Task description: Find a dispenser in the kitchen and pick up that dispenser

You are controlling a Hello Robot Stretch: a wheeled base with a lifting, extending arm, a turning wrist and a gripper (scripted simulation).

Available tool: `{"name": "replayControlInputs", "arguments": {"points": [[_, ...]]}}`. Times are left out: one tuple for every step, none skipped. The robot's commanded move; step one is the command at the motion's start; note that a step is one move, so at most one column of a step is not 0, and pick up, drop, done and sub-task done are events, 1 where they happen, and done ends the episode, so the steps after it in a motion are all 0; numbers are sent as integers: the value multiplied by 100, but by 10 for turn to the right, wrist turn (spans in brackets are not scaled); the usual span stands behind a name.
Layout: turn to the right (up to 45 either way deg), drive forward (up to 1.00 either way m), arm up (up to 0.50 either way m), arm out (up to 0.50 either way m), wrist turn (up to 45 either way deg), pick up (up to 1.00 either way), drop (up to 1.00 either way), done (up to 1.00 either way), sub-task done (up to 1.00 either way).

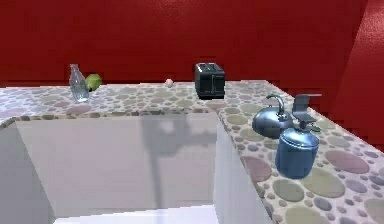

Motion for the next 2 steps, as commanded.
{"name": "replayControlInputs", "arguments": {"points": [[0,0,0,0,0,100,0,0,0],[0,0,0,0,0,0,0,100,0]]}}
